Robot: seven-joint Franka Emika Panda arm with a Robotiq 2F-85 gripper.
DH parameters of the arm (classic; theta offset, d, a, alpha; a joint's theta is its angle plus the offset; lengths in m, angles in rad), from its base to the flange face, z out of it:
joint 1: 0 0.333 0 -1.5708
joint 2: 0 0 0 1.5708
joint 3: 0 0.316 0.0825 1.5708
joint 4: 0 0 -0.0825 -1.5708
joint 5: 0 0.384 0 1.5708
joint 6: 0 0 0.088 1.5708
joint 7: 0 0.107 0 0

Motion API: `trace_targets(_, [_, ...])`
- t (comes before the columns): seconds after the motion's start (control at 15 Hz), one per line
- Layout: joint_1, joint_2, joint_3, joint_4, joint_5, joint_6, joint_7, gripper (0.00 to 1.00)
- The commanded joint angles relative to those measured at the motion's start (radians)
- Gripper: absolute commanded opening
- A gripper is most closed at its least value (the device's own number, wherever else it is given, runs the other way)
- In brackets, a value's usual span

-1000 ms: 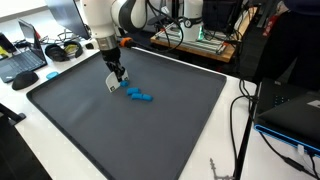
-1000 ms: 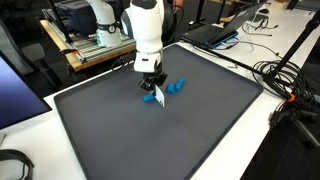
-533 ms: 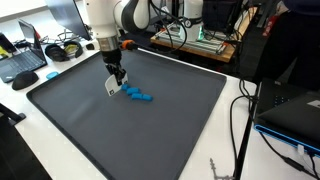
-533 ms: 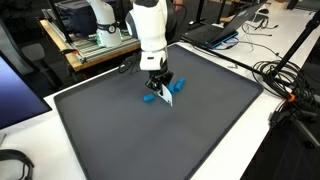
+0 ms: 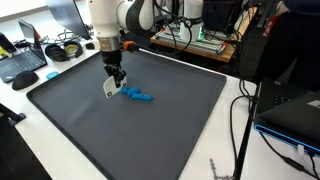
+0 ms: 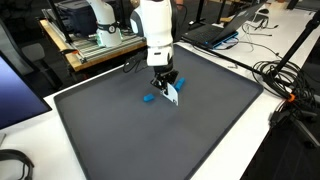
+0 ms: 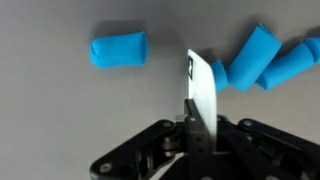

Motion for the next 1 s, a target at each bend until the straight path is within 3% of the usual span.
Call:
trace_targets(0.0, [0.095, -0.050, -0.101, -0.012, -0.103, 0.001, 0.093, 0.01])
trace_targets(0.27, [0.166, -0.112, -0.176, -0.019, -0.211, -0.053, 0.162, 0.01])
trace_targets(0.93, [0.213, -0.383, -0.113, -0.126, -0.336, -0.295, 0.171, 0.01])
